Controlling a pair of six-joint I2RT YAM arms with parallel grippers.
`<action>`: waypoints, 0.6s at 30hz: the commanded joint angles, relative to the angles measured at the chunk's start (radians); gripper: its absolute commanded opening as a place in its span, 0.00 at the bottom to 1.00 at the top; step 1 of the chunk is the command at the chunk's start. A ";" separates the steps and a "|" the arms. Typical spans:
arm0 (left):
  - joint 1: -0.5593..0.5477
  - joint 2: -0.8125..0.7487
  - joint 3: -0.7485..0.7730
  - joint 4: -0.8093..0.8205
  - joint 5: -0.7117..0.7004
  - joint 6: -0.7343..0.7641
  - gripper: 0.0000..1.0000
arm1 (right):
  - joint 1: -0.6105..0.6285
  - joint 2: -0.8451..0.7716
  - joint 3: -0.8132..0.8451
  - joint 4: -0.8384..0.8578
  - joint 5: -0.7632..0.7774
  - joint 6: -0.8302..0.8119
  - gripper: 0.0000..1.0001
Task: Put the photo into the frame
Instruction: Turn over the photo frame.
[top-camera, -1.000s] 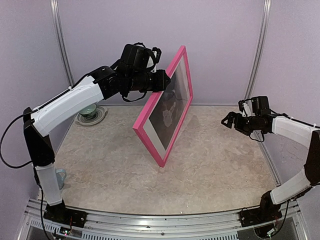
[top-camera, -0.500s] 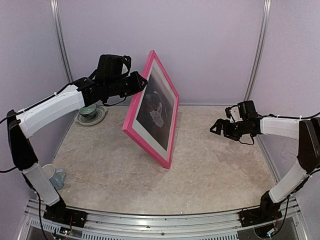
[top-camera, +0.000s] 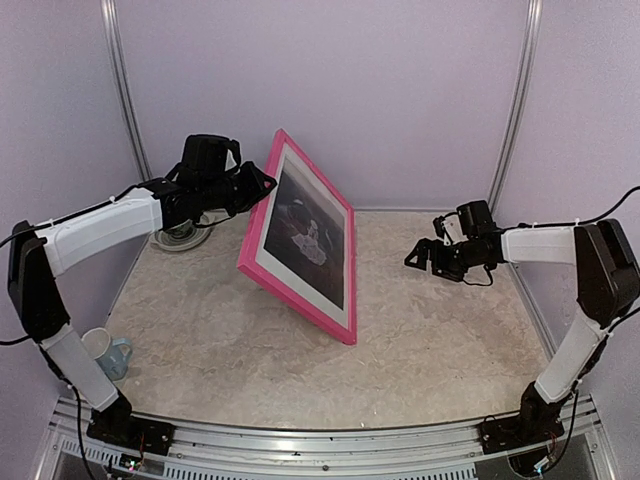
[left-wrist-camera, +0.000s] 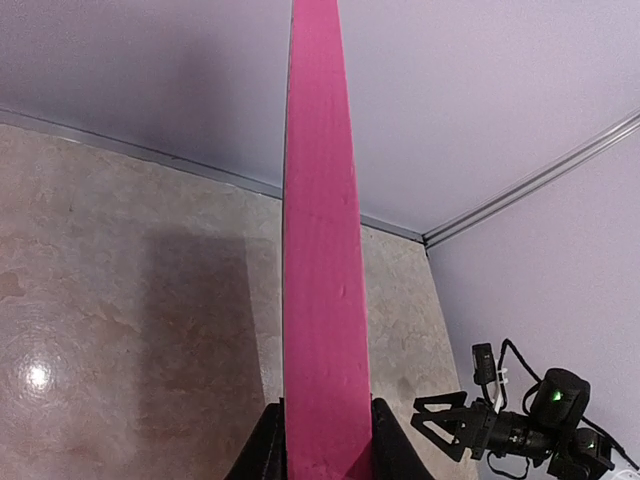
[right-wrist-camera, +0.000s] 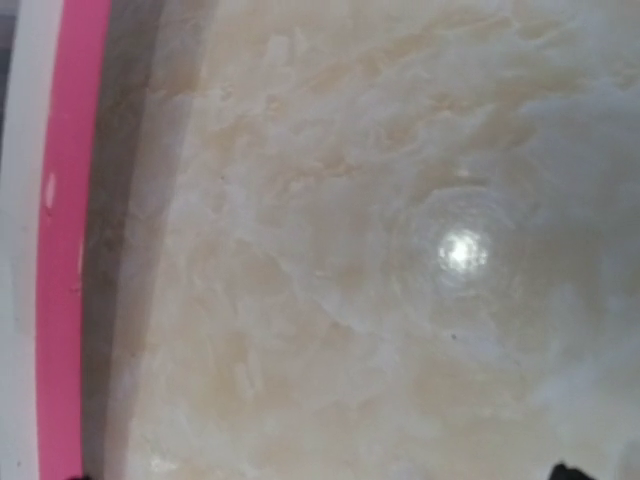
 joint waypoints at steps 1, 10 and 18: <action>0.027 -0.066 -0.042 0.154 0.044 -0.021 0.00 | 0.021 0.039 0.034 0.018 -0.021 0.010 0.99; 0.060 -0.097 -0.179 0.221 0.068 -0.062 0.01 | 0.027 0.080 0.061 0.038 -0.078 0.028 0.99; 0.070 -0.118 -0.266 0.253 0.075 -0.075 0.02 | 0.049 0.108 0.091 0.045 -0.113 0.030 0.99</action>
